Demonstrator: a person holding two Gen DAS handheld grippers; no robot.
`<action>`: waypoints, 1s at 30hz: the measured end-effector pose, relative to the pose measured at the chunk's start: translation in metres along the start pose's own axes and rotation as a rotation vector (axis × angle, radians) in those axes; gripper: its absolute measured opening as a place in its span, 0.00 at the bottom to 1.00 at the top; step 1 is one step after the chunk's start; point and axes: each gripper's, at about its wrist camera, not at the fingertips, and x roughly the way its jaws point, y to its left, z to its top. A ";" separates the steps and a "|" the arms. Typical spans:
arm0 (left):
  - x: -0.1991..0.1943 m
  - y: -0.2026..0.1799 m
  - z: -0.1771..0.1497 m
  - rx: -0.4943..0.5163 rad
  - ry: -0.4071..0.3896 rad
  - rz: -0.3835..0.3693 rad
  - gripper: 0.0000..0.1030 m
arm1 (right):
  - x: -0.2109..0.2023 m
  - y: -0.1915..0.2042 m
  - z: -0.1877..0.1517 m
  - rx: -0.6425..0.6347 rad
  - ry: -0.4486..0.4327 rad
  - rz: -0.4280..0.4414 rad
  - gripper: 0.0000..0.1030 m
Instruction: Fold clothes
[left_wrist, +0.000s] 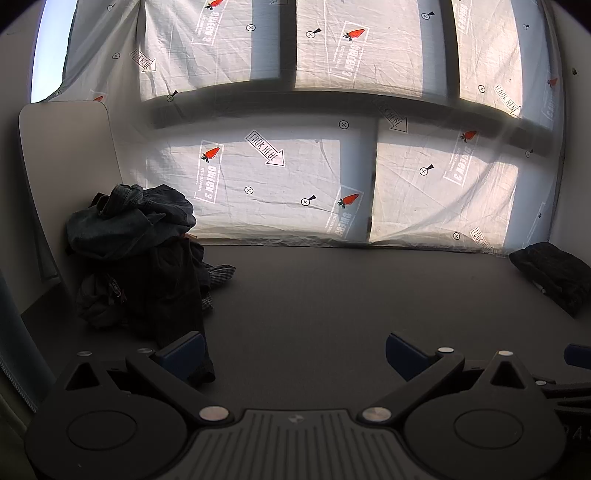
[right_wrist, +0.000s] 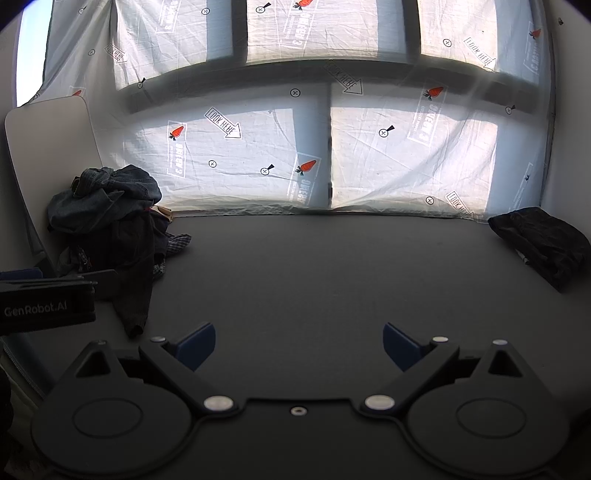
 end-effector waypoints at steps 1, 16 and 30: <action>0.000 0.000 0.000 -0.002 0.003 -0.001 1.00 | 0.000 0.000 0.000 0.000 0.000 0.000 0.96; -0.001 -0.010 0.001 0.010 0.001 -0.010 1.00 | 0.000 0.001 0.001 -0.001 -0.002 -0.004 0.96; 0.000 -0.008 -0.002 0.012 0.000 -0.020 1.00 | 0.000 0.002 0.000 0.001 -0.005 -0.006 0.96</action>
